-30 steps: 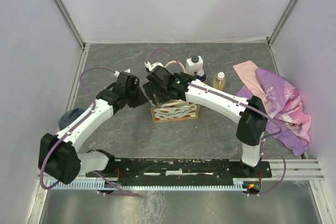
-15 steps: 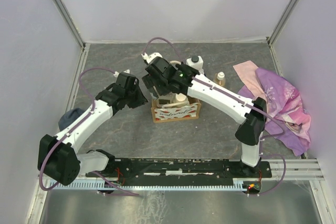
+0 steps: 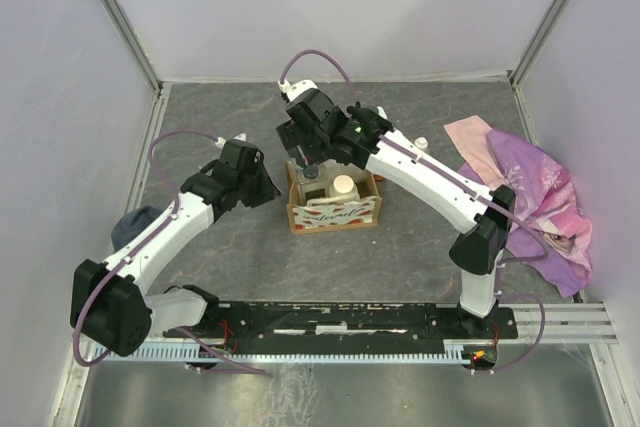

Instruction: Take the personal care products out of the canvas bag

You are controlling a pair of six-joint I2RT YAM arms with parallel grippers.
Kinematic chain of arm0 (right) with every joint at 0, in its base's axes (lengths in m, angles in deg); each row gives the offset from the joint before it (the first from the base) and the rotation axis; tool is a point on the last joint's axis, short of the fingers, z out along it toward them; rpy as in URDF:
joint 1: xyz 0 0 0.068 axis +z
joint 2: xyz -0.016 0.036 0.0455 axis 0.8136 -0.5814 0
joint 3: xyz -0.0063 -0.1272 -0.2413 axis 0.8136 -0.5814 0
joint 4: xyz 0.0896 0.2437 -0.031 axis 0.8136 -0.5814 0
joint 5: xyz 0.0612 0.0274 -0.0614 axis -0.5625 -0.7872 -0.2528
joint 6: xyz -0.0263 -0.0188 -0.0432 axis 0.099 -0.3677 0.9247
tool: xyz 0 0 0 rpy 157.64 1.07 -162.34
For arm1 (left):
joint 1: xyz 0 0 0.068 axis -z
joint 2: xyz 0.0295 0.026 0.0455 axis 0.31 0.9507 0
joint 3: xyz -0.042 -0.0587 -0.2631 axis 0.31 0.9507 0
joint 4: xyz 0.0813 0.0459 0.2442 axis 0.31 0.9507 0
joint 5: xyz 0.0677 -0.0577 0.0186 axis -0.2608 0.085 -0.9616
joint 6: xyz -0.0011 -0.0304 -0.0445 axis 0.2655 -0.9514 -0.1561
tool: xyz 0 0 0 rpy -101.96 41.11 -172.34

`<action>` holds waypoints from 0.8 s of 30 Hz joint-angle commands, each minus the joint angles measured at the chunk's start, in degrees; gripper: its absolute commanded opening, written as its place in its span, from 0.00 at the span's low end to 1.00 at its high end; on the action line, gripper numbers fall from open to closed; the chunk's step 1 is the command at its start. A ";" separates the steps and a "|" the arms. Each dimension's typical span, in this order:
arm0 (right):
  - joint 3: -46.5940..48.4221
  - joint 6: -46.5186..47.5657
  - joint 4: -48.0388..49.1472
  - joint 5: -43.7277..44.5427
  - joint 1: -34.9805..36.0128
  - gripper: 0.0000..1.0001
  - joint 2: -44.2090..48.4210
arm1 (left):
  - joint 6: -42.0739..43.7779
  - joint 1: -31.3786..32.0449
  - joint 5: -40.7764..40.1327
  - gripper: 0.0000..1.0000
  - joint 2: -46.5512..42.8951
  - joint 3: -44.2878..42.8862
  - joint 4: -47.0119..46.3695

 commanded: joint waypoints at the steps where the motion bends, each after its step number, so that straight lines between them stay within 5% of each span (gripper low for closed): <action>1: -0.95 -0.70 1.36 -2.23 -0.19 0.87 -0.45 | 2.35 0.00 -0.36 0.29 -1.71 0.21 -0.53; 19: -10.48 -8.49 8.06 2.52 -0.56 0.93 -8.80 | 3.40 -0.02 -1.47 0.29 -2.34 0.10 1.41; 24: -10.53 -8.88 8.38 0.96 -1.17 0.82 -9.49 | 3.54 -0.05 -1.54 0.29 -2.15 -0.11 1.39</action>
